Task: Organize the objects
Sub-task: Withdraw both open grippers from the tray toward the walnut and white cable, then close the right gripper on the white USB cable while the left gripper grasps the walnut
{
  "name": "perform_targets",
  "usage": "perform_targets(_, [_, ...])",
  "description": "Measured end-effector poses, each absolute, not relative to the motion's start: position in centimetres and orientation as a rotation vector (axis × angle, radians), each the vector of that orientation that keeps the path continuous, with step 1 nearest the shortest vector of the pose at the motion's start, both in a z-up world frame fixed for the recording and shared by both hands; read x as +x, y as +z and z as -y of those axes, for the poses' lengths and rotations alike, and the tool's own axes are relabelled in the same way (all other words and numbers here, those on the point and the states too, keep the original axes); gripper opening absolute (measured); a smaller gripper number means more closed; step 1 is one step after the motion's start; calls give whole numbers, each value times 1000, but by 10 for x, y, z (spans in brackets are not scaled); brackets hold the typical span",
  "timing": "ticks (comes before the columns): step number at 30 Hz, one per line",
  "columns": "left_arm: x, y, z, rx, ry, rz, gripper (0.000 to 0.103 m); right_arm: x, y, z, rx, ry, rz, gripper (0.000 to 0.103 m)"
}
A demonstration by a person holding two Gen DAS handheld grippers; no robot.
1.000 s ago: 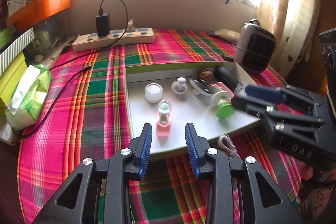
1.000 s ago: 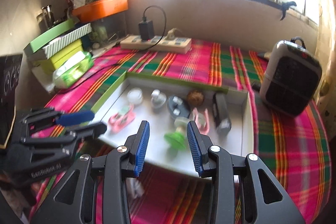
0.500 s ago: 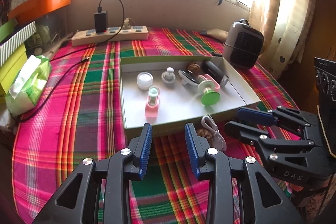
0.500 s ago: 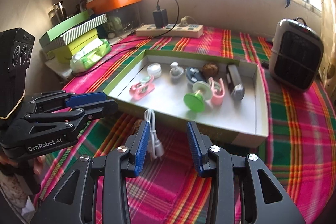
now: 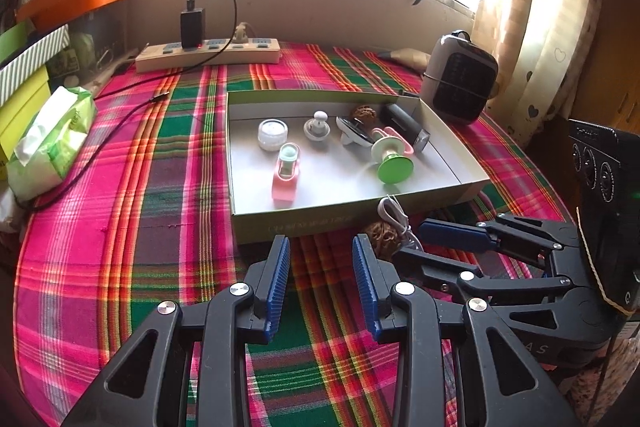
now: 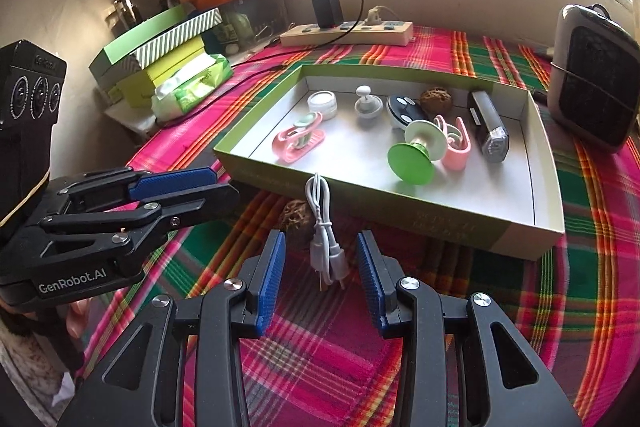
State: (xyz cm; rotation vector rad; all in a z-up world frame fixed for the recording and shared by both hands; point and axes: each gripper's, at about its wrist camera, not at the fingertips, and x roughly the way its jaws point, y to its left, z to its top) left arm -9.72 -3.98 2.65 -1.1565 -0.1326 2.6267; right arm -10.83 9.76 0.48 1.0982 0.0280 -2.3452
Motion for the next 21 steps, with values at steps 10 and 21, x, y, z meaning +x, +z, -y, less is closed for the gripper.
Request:
perform_targets(10, [-98, 24, 34, -1169, 2607, 129, 31, -103, 4, -95, 1087, -2357, -79, 17])
perform_targets(21, [-101, 21, 22, -1173, 2561, 114, 37, -94, 9, -115, 1096, -2414, -70, 11])
